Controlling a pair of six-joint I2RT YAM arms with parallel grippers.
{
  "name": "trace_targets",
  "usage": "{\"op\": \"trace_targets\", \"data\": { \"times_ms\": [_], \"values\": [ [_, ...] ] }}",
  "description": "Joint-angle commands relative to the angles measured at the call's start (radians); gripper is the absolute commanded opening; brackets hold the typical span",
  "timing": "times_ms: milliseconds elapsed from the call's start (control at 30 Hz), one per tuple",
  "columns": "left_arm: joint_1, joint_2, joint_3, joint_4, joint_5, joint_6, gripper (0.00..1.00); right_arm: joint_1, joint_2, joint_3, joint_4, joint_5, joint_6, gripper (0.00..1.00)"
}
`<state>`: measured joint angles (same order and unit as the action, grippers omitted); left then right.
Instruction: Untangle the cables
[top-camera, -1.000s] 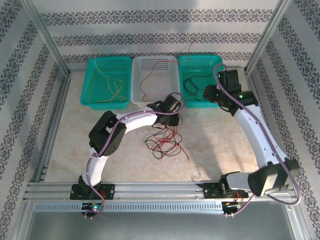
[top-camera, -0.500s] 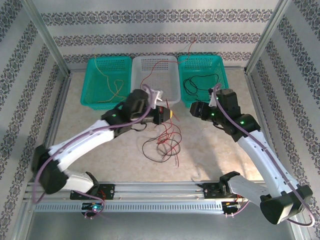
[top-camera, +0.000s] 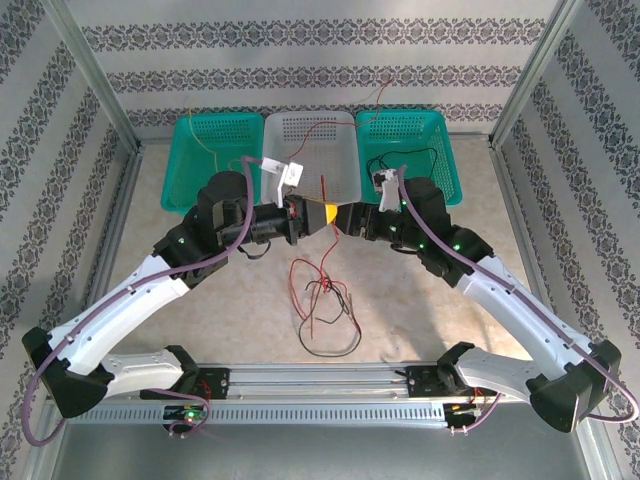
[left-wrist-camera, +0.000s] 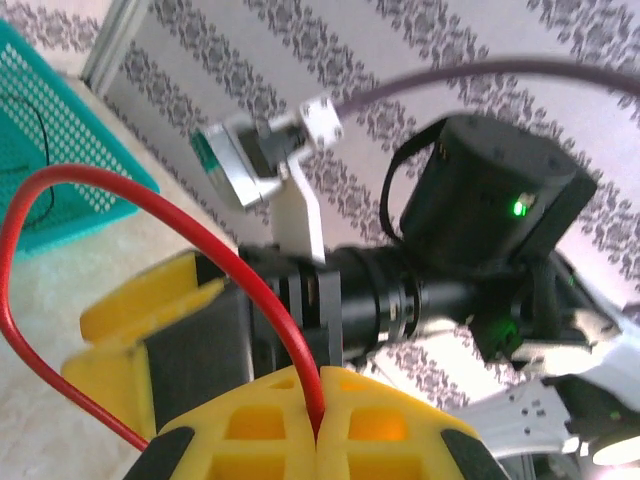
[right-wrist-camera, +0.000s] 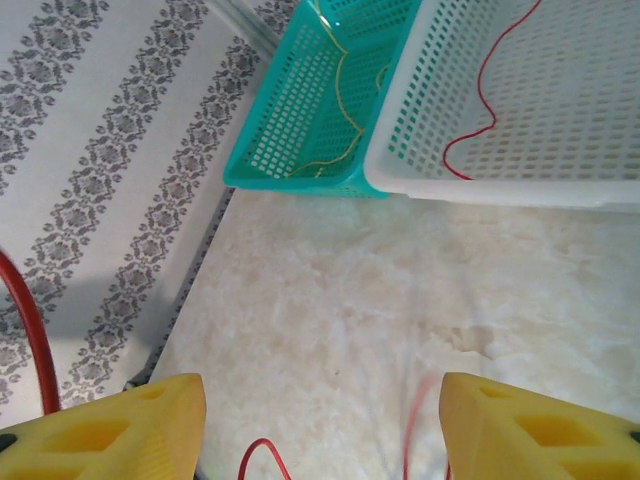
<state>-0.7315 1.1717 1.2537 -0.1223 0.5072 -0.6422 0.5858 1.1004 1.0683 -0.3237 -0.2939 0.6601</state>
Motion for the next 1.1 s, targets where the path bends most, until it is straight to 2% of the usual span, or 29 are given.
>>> {"op": "trace_targets", "data": {
  "times_ms": [0,267,433,567,733,833,967,1067],
  "values": [
    [0.027,-0.018,0.054,0.134,-0.045,-0.047,0.0,0.006,-0.005,-0.034,0.064,0.021,0.04,0.65],
    [0.051,-0.008,0.119,0.148,-0.1,-0.005,0.0,0.099,0.032,-0.246,0.192,0.064,0.149,0.63],
    [0.094,0.0,0.131,0.19,-0.11,-0.044,0.0,0.119,0.087,-0.343,0.259,0.079,0.204,0.61],
    [0.136,0.019,0.167,0.201,-0.107,-0.054,0.0,0.116,0.162,-0.377,0.257,0.107,0.227,0.54],
    [0.205,0.039,0.22,0.169,-0.122,-0.084,0.0,0.1,0.179,-0.392,0.198,0.18,0.234,0.53],
    [0.247,0.055,0.255,0.191,-0.096,-0.124,0.0,0.094,0.211,-0.384,0.168,0.167,0.222,0.53],
    [0.259,0.079,0.328,0.186,-0.081,-0.114,0.0,0.113,0.27,-0.383,0.175,0.14,0.229,0.53],
    [0.262,0.103,0.411,0.163,-0.066,-0.1,0.0,0.124,0.335,-0.388,0.165,0.147,0.253,0.47]
  ]
}}
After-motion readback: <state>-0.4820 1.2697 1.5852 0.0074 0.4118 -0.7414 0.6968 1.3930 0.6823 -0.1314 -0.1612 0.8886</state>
